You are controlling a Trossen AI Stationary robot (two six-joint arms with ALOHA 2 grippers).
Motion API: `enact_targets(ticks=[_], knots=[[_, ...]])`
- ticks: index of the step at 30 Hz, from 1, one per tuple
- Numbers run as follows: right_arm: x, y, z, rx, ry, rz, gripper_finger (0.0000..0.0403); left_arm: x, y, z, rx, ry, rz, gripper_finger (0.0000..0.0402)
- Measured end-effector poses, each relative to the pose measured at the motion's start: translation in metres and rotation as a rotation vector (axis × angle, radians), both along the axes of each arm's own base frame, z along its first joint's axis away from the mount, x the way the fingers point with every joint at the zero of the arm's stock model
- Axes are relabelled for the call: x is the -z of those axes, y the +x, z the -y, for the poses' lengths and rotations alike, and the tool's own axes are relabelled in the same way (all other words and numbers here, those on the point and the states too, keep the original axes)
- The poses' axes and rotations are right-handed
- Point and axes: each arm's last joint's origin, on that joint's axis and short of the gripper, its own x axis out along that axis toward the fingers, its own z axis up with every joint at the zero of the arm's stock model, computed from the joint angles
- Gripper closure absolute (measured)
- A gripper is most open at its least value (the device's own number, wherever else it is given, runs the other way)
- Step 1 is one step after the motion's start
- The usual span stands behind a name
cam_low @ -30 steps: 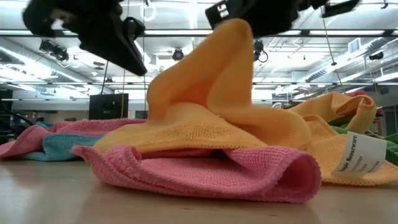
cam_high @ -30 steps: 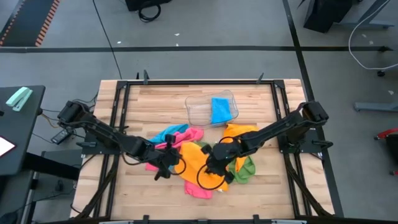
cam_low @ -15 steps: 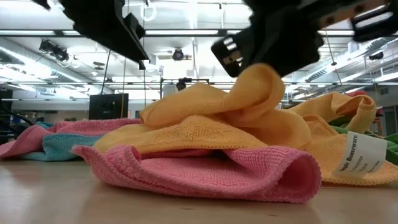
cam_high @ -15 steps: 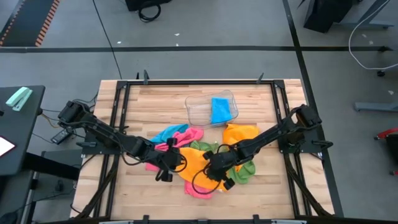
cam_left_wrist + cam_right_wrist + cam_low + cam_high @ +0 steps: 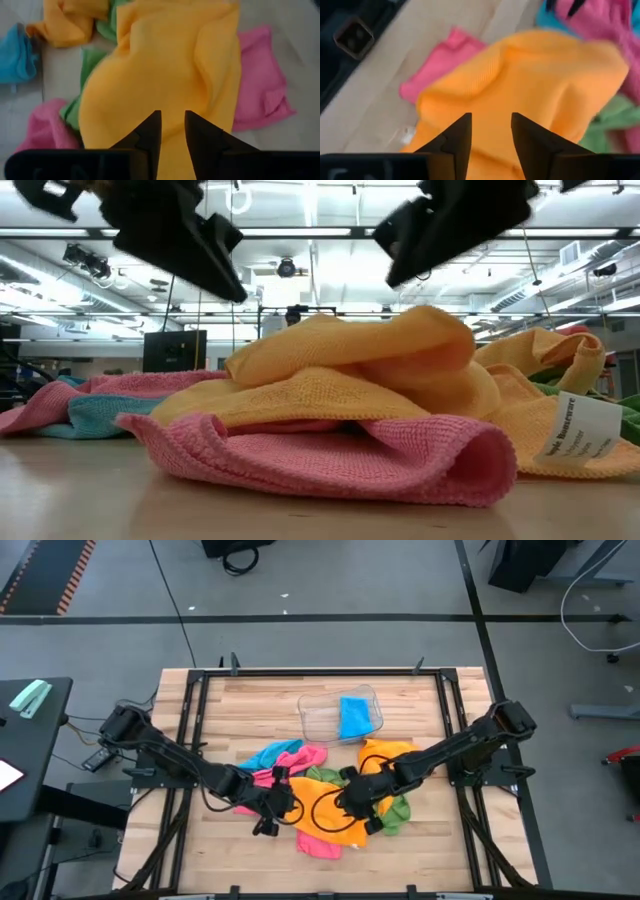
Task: Fold microfiber towels
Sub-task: Fold the left yellow microfiber cloth
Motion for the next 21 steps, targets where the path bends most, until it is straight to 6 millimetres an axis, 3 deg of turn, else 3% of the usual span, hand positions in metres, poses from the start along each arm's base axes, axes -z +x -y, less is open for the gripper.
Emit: enact_targets(ticks=[5,10,14,21], knots=[[0.019,-0.008,-0.010,-0.001,-0.070,-0.076,0.0249,0.014,0.006,0.002,0.009,0.025,-0.026,0.0285],[0.029,-0.017,-0.007,0.034,-0.142,-0.134,0.0253,0.022,0.008,-0.001,0.040,0.084,-0.070,0.0285],[0.032,-0.024,-0.003,0.102,-0.256,-0.171,0.0261,0.024,0.005,0.000,0.117,0.167,-0.093,0.0288],[0.032,-0.031,-0.013,0.059,-0.392,-0.133,0.0273,0.025,0.001,0.001,0.139,0.320,-0.108,0.0270]])
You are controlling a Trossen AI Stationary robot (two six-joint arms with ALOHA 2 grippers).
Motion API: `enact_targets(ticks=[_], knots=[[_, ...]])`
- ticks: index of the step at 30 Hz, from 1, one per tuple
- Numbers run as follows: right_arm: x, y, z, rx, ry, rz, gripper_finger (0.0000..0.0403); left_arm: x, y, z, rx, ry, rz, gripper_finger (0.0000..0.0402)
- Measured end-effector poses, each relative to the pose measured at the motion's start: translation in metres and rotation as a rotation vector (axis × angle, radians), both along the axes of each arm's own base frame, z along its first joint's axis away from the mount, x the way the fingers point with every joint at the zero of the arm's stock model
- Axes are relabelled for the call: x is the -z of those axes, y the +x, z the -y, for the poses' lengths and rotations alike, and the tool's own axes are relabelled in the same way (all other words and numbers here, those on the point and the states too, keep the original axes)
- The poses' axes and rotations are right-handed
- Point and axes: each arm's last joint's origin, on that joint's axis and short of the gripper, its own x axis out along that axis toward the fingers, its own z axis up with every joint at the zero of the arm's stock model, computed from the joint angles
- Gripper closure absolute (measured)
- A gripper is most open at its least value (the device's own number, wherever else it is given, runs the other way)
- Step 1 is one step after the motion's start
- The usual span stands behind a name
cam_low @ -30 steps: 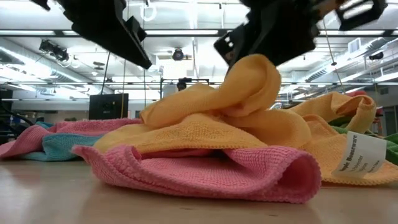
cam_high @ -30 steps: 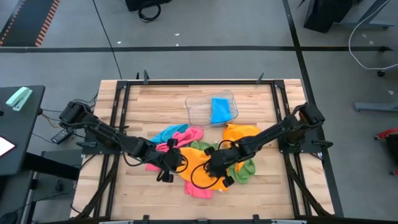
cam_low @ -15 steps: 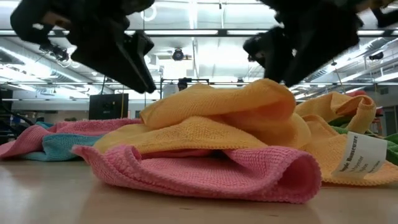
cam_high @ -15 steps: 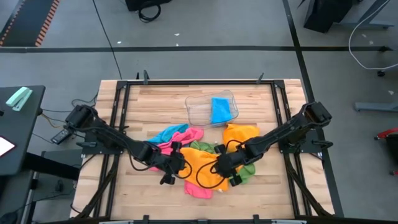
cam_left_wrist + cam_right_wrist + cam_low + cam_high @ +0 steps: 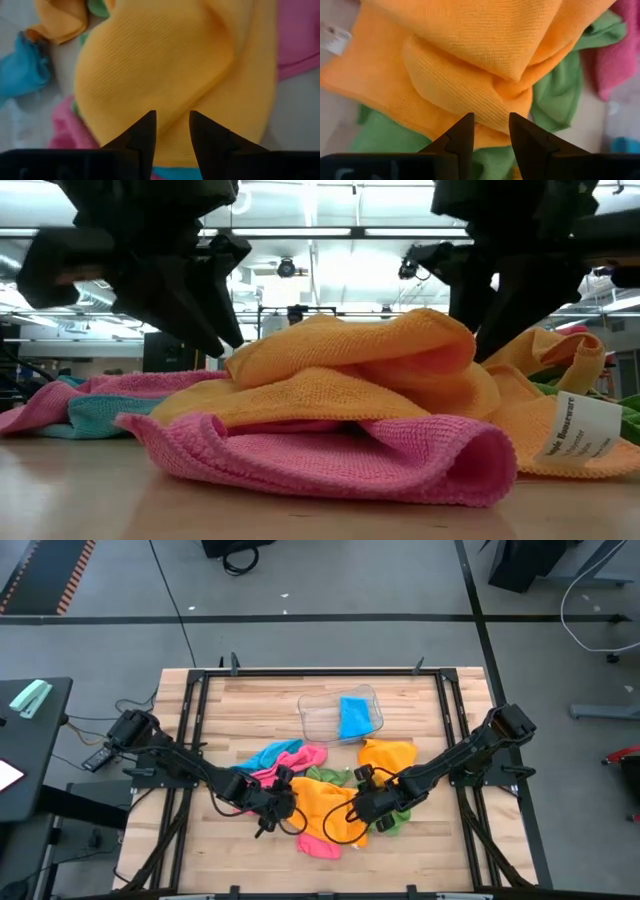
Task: Fold microfiber towels
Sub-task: Fold the left yellow microfiber cloth
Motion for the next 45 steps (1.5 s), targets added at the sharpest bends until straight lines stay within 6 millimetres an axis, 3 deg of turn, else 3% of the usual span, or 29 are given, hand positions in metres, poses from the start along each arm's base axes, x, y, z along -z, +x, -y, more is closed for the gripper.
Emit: enact_targets(ticks=[6,11,18,26,31,36,40,45], knots=[[0.002,-0.002,-0.011,-0.107,-0.067,0.027,0.0275,0.000,-0.004,0.007,0.125,0.141,-0.016,0.0237],[0.014,-0.005,-0.007,-0.126,-0.079,0.041,0.0276,0.001,-0.004,0.008,0.185,0.210,-0.028,0.0210],[0.020,-0.003,-0.002,-0.104,-0.108,0.095,0.0300,0.012,0.002,0.006,0.223,0.293,-0.057,0.0207],[0.019,0.001,0.003,-0.055,-0.078,0.111,0.0392,0.017,0.003,0.003,0.172,0.390,-0.065,0.0248],[0.019,0.002,0.006,-0.021,-0.063,0.116,0.0398,0.019,0.004,0.002,0.145,0.388,-0.057,0.0300],[0.008,0.001,0.006,0.012,-0.035,0.136,0.0399,0.019,0.007,-0.003,0.055,0.355,-0.036,0.0384],[-0.005,-0.002,0.007,0.041,-0.009,0.154,0.0400,0.014,0.006,-0.009,-0.007,0.332,-0.027,0.0391],[-0.019,-0.014,0.013,0.072,0.020,0.121,0.0400,-0.010,0.000,-0.024,-0.107,0.262,0.025,0.0395]])
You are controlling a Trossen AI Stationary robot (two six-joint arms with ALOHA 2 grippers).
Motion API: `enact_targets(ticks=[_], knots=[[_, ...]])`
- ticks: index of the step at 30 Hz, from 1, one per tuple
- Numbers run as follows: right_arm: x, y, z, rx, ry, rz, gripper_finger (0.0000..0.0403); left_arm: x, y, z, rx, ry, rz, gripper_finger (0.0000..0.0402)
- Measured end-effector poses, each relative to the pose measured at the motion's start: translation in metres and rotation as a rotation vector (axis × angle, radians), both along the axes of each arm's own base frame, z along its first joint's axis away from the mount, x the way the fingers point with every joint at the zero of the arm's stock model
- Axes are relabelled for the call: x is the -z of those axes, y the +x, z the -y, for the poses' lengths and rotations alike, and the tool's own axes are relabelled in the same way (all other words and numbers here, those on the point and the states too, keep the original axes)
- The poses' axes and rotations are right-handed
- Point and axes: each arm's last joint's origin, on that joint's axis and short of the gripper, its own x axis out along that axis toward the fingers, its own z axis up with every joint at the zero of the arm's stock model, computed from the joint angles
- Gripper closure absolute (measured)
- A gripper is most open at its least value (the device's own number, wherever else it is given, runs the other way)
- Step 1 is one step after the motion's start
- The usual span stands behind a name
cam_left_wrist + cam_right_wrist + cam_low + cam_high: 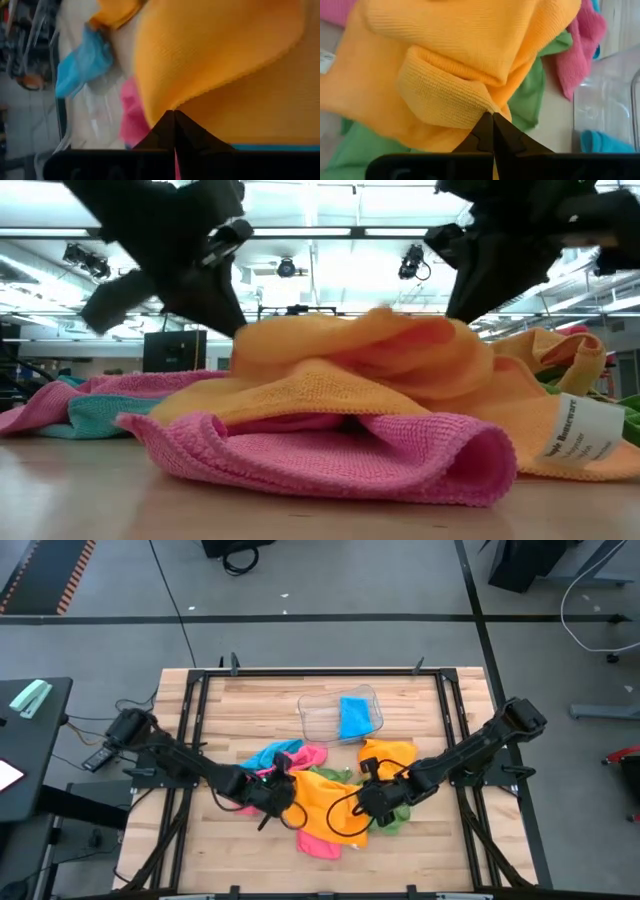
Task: Fold microfiber towels
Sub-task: Fold the left yellow microfiber cloth
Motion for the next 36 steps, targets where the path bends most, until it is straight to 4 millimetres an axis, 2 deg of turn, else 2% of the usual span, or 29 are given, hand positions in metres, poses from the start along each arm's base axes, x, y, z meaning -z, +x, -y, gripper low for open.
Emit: enact_targets(ticks=[6,10,14,17,23,26,31,36], knots=[[-0.016,-0.012,0.014,0.025,0.038,-0.036,0.0400,-0.016,0.003,-0.039,-0.204,-0.226,0.077,0.0388],[-0.018,-0.020,0.022,0.025,0.051,-0.111,0.0399,-0.013,0.005,-0.063,-0.293,-0.354,0.044,0.0396],[-0.013,-0.025,0.027,0.031,0.019,-0.198,0.0399,-0.010,0.005,-0.074,-0.297,-0.370,-0.008,0.0386],[-0.011,-0.027,0.031,0.033,0.033,-0.255,0.0399,-0.010,0.002,-0.075,-0.263,-0.332,-0.048,0.0384],[-0.010,-0.022,0.036,0.013,0.053,-0.251,0.0398,-0.010,0.002,-0.076,-0.211,-0.290,-0.076,0.0394],[-0.010,-0.021,0.040,0.049,0.063,-0.253,0.0398,-0.011,0.004,-0.073,-0.154,-0.301,-0.080,0.0377],[-0.013,-0.021,0.041,0.095,0.117,-0.239,0.0394,-0.014,0.007,-0.050,0.016,-0.393,-0.055,0.0343],[-0.015,-0.025,0.042,0.158,0.152,-0.238,0.0346,-0.016,0.011,-0.038,0.048,-0.462,0.000,0.0301]])
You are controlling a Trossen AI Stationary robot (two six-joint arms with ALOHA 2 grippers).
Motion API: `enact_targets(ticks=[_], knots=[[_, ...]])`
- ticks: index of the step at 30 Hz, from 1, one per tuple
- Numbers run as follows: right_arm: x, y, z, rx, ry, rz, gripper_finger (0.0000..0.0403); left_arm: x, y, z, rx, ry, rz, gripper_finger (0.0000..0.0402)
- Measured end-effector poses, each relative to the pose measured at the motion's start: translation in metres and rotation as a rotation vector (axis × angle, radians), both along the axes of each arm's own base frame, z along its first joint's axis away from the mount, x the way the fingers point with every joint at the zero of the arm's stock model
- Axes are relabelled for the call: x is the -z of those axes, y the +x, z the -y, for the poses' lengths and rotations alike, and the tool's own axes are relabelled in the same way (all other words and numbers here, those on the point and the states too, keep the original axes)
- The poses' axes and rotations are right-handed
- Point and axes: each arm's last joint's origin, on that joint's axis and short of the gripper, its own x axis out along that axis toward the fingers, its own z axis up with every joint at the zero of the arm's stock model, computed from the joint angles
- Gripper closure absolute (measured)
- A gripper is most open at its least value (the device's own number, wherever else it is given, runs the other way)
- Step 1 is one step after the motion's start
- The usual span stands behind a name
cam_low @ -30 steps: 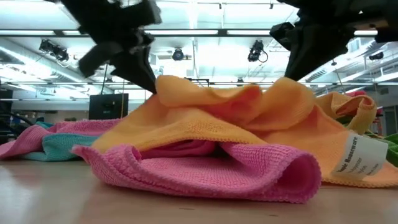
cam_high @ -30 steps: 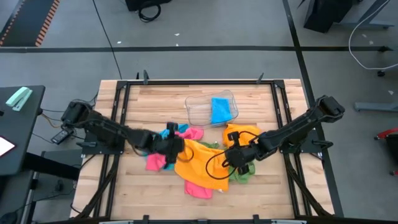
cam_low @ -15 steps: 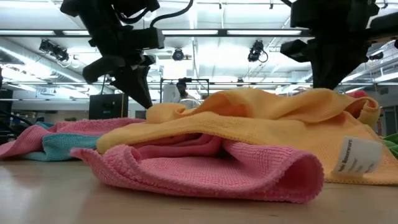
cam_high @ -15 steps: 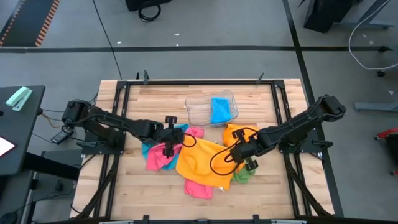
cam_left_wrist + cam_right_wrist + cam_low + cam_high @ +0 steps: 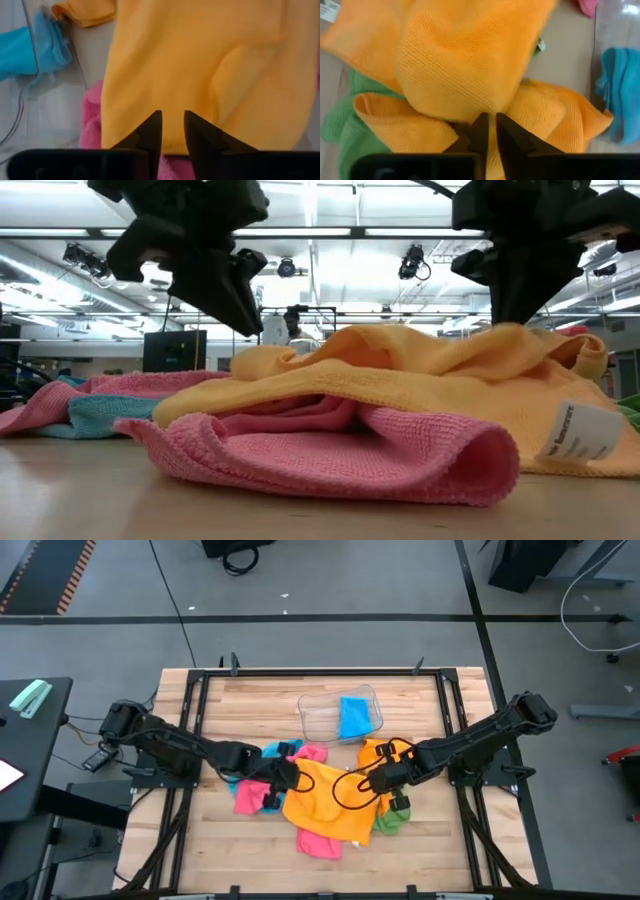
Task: Fold microfiber towels
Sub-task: Fold the left yellow microfiber cloth
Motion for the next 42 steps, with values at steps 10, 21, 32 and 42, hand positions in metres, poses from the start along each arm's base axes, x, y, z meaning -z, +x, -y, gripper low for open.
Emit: enact_targets(ticks=[10,21,32,42], knots=[[-0.006,-0.005,0.001,0.049,0.027,0.016,0.0268,-0.002,0.004,0.004,0.035,-0.179,0.018,0.0249],[-0.011,0.006,-0.006,0.006,0.078,0.141,0.0277,0.028,0.015,0.004,-0.013,-0.208,-0.075,0.0272],[-0.011,0.002,-0.017,-0.011,0.089,0.136,0.0289,0.025,0.014,0.008,0.069,-0.156,-0.050,0.0389],[-0.011,0.000,-0.023,-0.022,0.096,0.139,0.0303,0.005,-0.007,0.038,0.384,0.013,-0.023,0.0388]])
